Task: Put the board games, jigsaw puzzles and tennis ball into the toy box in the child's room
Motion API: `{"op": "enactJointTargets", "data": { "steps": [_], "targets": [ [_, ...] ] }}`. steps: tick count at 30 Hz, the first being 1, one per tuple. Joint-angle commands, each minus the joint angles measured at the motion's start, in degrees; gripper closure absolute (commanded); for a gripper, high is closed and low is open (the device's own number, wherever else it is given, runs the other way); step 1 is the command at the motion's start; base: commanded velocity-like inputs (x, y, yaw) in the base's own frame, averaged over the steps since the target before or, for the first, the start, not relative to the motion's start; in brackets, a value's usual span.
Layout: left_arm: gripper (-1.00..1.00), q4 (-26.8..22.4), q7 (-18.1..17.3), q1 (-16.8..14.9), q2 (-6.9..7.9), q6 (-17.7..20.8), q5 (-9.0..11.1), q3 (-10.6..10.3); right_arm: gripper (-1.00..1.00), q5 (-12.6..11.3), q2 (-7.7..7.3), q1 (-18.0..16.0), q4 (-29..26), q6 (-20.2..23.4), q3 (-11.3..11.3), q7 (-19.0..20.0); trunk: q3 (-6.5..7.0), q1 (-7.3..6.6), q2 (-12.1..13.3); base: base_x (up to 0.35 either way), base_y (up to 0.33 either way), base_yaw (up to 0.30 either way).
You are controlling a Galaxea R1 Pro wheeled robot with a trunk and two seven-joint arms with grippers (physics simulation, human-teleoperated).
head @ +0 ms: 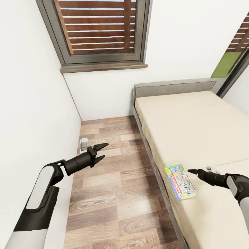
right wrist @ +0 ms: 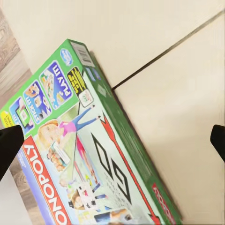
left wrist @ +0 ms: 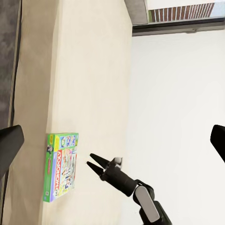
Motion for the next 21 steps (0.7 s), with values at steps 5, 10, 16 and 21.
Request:
{"op": "enactJointTargets", "data": {
  "steps": [5, 10, 16, 21],
  "targets": [
    [-1.00, -0.03, 0.57, -0.03, 0.00, 0.19, 0.60, 0.05, -1.00, 0.07, -1.82, -0.19, -0.07, 0.28, -0.52, 0.29, -0.04, 0.00, -0.02, 0.000, 0.000, 0.000],
    [-1.00, -0.03, 0.57, -0.03, 0.00, 0.18, 0.55, 0.05, -1.00, -0.14, -3.82, -0.32, -0.38, -0.02, -0.64, 0.33, -0.04, 0.00, -0.02, 0.000, 0.000, 0.000],
    [-1.00, -0.03, 0.57, -0.03, 0.00, 0.18, 0.53, 0.05, -1.00, -0.22, -5.16, -0.05, -2.13, -0.07, -0.91, 0.44, -0.04, 0.00, -0.02, 0.000, 0.000, 0.000],
    [-1.00, -0.03, 0.57, -0.03, 0.00, 0.18, 0.52, 0.05, -1.00, -0.26, -5.74, 0.11, -3.64, -0.06, -1.47, 0.60, -0.04, 0.00, -0.02, 0.000, 0.000, 0.000]
  ]
}}
